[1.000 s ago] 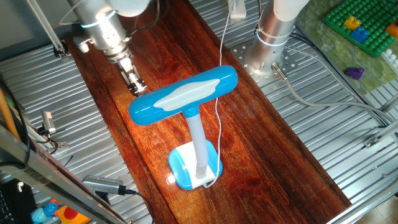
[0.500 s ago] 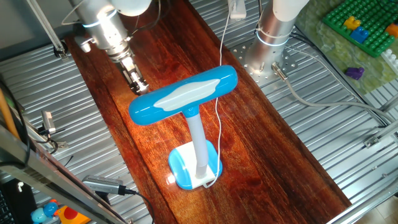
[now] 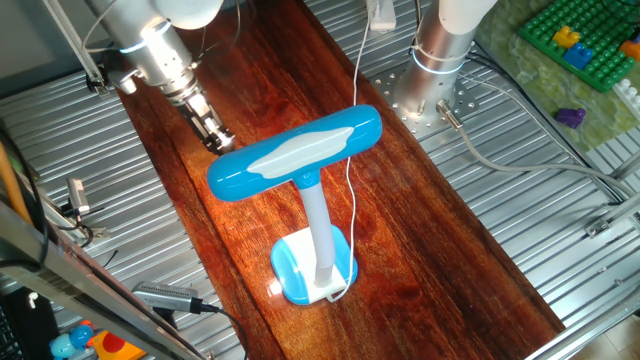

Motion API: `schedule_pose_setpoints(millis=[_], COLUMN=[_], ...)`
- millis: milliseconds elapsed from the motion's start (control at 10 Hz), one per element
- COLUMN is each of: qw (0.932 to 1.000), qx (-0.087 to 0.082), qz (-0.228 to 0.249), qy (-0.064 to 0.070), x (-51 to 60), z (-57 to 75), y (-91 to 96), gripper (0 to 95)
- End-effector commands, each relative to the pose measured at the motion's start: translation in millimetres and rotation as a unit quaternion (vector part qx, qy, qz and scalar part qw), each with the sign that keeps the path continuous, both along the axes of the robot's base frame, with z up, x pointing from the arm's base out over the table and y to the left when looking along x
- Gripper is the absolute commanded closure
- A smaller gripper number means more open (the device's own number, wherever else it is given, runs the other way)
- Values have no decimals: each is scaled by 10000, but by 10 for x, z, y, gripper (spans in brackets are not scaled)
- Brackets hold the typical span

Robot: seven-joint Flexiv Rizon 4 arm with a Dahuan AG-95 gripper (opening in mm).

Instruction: Turn off the desk lamp by pressing the button

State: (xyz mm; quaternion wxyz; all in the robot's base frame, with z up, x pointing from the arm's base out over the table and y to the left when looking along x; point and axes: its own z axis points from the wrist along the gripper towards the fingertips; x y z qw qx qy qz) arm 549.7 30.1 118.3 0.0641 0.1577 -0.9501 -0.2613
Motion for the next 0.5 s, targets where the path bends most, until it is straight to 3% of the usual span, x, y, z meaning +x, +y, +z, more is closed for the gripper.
schedule_pose_setpoints(millis=[100,500], qw=[9993,9991], qx=[82,66], qz=[372,410], qy=[26,64], x=[18,18], z=[-5,-5], y=[1,1], gripper=[950,950])
